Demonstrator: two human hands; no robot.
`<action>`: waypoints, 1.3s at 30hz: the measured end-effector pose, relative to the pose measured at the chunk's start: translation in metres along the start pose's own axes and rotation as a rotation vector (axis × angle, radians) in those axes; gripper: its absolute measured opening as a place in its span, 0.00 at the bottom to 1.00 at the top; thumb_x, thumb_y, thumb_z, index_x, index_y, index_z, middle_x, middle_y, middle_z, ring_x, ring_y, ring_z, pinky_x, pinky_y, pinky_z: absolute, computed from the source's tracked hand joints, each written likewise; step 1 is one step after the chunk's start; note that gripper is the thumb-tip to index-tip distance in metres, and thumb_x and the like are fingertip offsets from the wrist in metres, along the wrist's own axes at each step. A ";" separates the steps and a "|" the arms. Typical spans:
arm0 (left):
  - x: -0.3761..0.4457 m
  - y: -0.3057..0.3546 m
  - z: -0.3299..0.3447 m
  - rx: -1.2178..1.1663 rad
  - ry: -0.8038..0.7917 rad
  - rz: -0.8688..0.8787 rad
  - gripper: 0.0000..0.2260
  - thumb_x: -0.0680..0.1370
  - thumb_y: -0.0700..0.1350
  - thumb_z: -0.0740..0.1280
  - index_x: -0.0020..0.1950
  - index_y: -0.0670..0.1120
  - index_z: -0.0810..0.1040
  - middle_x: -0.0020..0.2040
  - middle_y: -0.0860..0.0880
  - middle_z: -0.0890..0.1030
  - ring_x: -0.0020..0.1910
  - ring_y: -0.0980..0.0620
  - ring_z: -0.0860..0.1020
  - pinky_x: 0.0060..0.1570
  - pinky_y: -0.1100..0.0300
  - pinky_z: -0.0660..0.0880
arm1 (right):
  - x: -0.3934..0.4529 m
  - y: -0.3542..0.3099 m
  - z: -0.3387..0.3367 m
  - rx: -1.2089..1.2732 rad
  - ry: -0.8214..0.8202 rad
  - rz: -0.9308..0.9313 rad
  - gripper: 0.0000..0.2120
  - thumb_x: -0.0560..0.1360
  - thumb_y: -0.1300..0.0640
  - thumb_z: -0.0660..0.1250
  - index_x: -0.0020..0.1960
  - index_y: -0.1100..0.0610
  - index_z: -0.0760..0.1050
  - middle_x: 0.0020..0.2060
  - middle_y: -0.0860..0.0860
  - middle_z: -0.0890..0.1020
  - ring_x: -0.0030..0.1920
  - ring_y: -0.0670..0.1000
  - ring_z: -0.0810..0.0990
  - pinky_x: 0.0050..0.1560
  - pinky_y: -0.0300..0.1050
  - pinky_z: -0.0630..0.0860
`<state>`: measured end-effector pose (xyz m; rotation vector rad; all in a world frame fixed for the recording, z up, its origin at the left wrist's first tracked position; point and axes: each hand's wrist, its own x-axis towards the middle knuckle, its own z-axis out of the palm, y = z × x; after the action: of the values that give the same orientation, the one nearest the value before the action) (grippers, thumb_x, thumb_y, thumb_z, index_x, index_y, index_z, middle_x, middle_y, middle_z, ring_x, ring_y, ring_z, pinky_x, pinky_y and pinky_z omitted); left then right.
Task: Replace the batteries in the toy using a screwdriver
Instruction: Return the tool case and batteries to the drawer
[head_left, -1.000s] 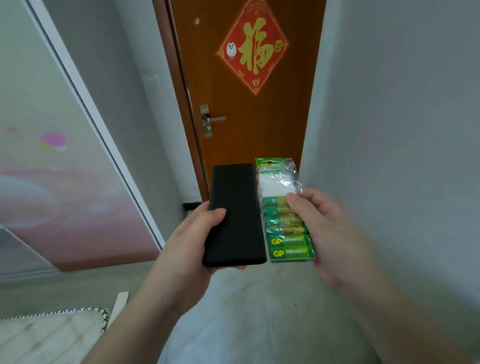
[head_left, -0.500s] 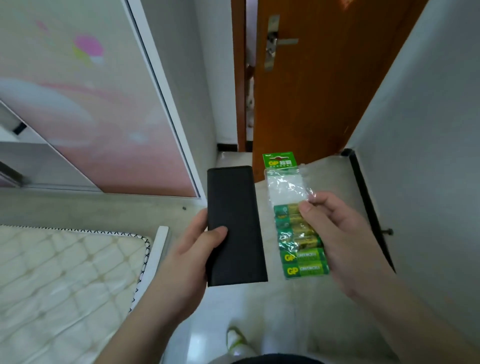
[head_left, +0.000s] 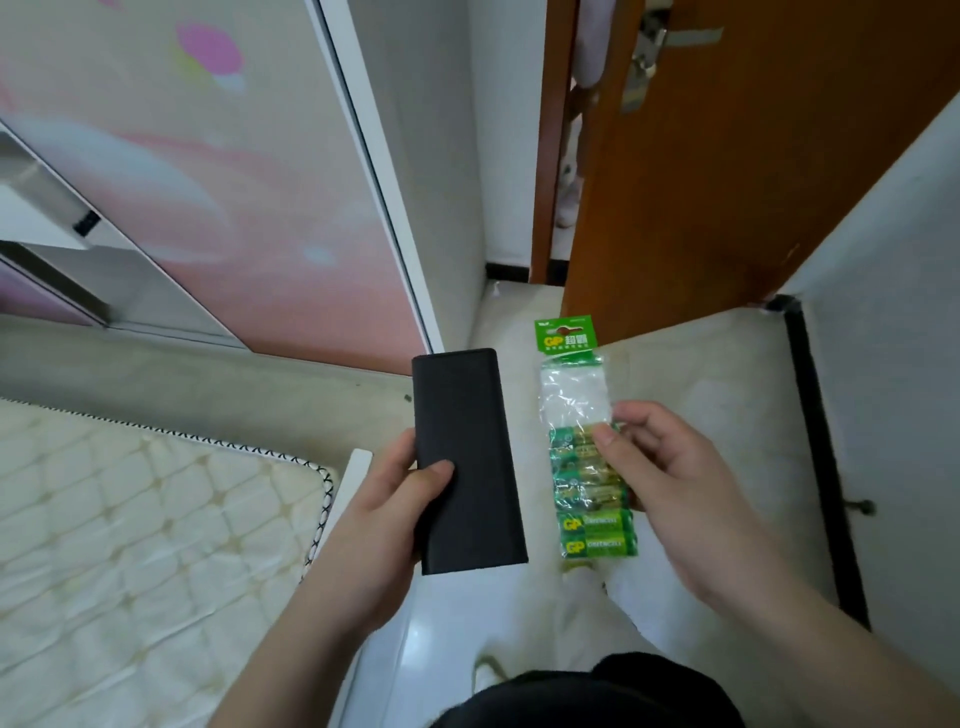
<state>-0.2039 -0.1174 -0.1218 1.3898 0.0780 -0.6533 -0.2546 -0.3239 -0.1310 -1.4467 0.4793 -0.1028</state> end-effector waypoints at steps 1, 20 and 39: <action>0.013 0.001 0.004 0.000 0.017 0.008 0.17 0.71 0.47 0.63 0.58 0.55 0.80 0.56 0.48 0.83 0.51 0.53 0.82 0.43 0.60 0.78 | 0.016 0.002 -0.004 0.008 -0.016 0.012 0.03 0.75 0.59 0.66 0.48 0.53 0.76 0.34 0.46 0.83 0.34 0.41 0.81 0.35 0.35 0.75; 0.105 0.053 -0.040 -0.137 0.560 0.145 0.15 0.73 0.48 0.63 0.58 0.56 0.80 0.55 0.48 0.84 0.54 0.52 0.82 0.46 0.59 0.77 | 0.223 -0.028 0.081 -0.140 -0.529 0.095 0.02 0.77 0.56 0.66 0.48 0.50 0.77 0.40 0.50 0.84 0.40 0.48 0.82 0.45 0.52 0.76; 0.139 0.095 -0.232 -0.325 0.817 0.181 0.13 0.81 0.40 0.56 0.60 0.47 0.77 0.49 0.48 0.83 0.45 0.54 0.81 0.35 0.66 0.75 | 0.310 -0.046 0.323 -0.251 -0.816 0.058 0.05 0.77 0.57 0.66 0.52 0.53 0.77 0.44 0.52 0.85 0.44 0.51 0.83 0.47 0.51 0.78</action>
<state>0.0295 0.0470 -0.1446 1.2478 0.6684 0.1099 0.1558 -0.1406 -0.1499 -1.5731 -0.1451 0.5951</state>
